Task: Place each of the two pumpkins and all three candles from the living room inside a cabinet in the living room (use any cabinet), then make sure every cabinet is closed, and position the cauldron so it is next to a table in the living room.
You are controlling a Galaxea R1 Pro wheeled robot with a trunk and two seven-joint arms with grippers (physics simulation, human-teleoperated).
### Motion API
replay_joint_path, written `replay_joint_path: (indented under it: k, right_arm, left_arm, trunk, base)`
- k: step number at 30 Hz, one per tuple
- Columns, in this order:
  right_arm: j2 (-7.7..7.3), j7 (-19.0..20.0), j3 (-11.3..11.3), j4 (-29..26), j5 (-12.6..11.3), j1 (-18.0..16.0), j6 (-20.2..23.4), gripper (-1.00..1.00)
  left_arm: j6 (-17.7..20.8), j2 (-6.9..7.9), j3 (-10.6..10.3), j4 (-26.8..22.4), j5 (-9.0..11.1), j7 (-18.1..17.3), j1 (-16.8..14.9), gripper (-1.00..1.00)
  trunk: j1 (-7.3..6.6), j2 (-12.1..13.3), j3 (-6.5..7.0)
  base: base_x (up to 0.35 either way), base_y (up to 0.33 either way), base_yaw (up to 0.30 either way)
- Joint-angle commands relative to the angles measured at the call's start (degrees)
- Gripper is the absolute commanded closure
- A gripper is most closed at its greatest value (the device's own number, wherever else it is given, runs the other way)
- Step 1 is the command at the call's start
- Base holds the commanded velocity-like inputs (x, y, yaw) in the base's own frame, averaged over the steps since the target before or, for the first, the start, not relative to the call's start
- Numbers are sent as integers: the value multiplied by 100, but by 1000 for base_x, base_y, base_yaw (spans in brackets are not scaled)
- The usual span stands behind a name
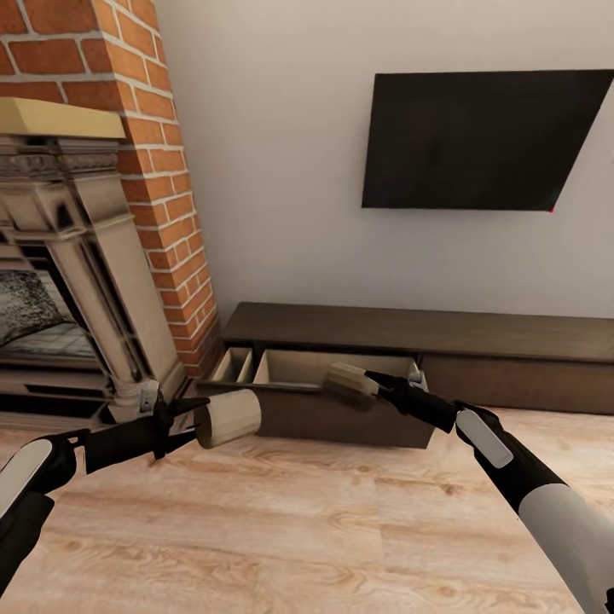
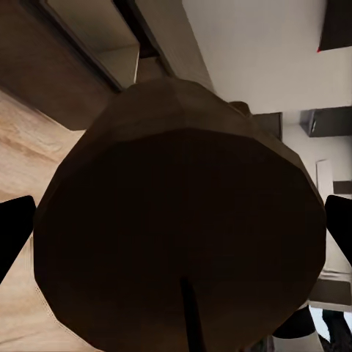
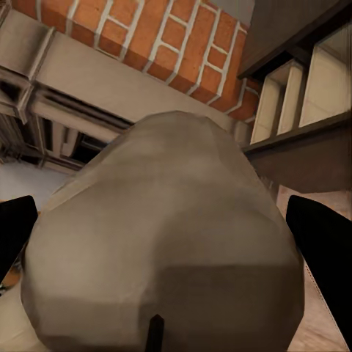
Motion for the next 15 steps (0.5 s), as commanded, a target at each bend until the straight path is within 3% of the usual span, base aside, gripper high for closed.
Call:
replay_joint_path:
  k: [1,15]
  right_arm:
    - [-5,2,15,-1,-71,-6,15,100]
    - [-14,15,9,69,-76,-6,-58,100]
  left_arm:
    - [-2,2,-1,-6,122,57,-4,100]
    - [-2,1,-1,-11,122,56,5,100]
  trunk:
    - [2,-3,-5]
    - [2,-3,-5]
  base:
    - [233,-208,0]
    - [239,-208,0]
